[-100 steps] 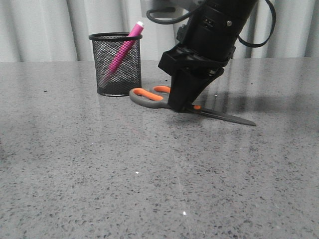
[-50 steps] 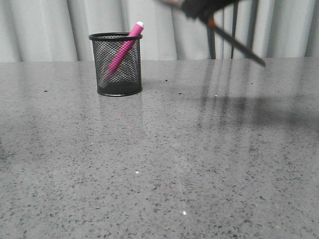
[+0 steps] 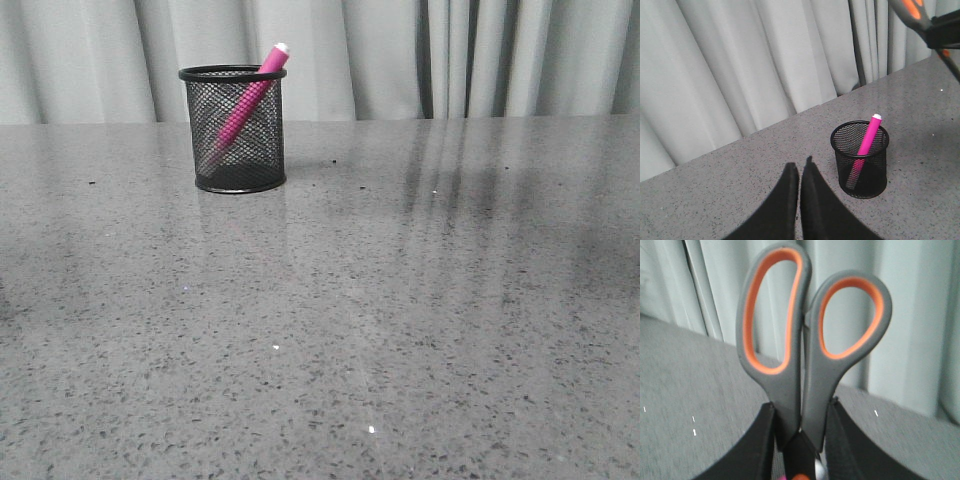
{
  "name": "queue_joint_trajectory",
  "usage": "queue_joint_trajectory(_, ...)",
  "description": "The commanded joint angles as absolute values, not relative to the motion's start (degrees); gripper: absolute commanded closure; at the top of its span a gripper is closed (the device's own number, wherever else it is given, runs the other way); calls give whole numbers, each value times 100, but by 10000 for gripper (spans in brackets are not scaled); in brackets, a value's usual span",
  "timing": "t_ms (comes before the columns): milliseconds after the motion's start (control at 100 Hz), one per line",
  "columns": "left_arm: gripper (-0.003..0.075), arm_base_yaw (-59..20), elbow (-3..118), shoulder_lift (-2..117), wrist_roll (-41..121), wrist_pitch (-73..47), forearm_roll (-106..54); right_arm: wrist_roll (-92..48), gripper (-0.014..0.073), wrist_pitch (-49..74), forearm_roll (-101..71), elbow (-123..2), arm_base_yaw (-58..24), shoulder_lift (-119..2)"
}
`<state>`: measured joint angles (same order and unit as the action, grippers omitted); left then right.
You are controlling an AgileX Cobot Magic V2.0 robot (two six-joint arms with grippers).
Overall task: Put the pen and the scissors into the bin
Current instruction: 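Lift the scissors with the right gripper and carry them over the cup, then lower the scissors blades-first into the cup and open the right gripper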
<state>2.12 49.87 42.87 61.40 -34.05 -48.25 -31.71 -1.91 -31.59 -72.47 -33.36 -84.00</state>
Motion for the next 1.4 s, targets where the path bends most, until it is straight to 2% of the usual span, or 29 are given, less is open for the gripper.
queue_joint_trajectory(0,739,229,5119,4257,6073,-3109,-5091,-3184,670,-828,-3180,-7878,-3459,-8612)
queue_joint_trajectory(230,739,229,5119,4257,6073,-3109,-5091,-3184,670,-839,-3180,-9127,-3605,-9847)
queue_joint_trajectory(460,739,229,5119,4257,6073,-3109,-5091,-3184,670,-863,-3180,-9663,-3605,-10613)
queue_joint_trajectory(1080,739,229,5119,4257,6073,-3128,-5080,-3184,670,-997,-3180,-9553,-3641,-10944)
queue_joint_trajectory(1390,739,229,5119,4257,6073,-3128,-5080,-3157,670,-1536,-3180,-9214,-3746,-10885)
